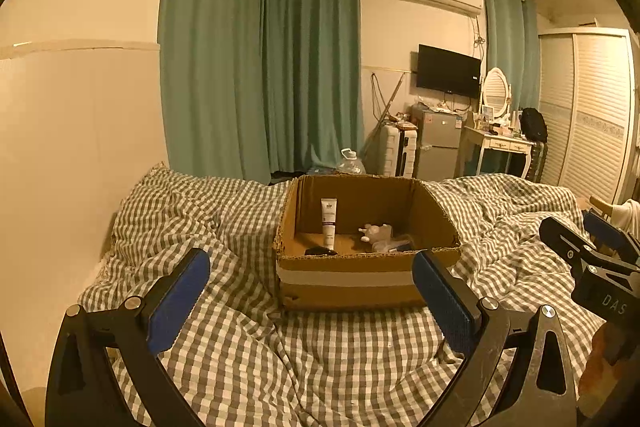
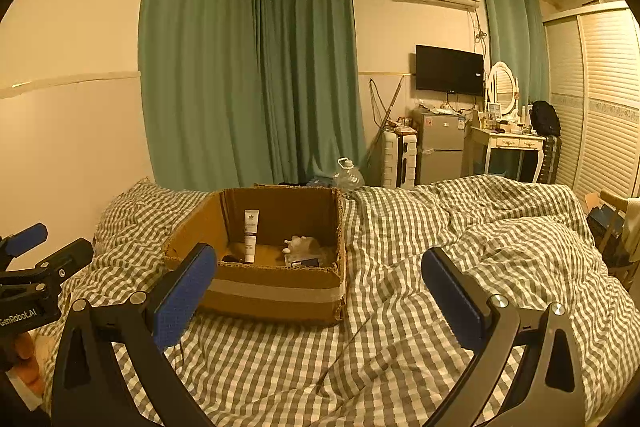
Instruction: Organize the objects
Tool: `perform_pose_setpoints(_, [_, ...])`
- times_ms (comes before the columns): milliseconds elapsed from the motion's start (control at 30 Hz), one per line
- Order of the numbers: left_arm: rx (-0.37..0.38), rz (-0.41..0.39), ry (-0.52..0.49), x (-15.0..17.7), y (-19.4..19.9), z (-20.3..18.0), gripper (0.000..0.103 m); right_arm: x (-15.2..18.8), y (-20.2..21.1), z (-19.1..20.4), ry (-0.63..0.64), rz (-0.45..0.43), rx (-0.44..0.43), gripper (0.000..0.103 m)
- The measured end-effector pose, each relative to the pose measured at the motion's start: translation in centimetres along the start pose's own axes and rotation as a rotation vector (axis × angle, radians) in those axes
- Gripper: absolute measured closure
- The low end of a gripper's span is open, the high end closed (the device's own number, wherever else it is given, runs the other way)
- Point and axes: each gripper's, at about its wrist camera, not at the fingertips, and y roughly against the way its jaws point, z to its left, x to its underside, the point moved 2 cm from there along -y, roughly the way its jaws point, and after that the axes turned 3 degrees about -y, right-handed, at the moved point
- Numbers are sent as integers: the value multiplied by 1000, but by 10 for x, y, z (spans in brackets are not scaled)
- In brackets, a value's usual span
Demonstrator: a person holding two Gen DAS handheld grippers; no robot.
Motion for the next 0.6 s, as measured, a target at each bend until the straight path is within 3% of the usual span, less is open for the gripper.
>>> perform_pose_setpoints(600, [-11,31,1,5,-1,0,0,5,-6,7,13,17,1,0])
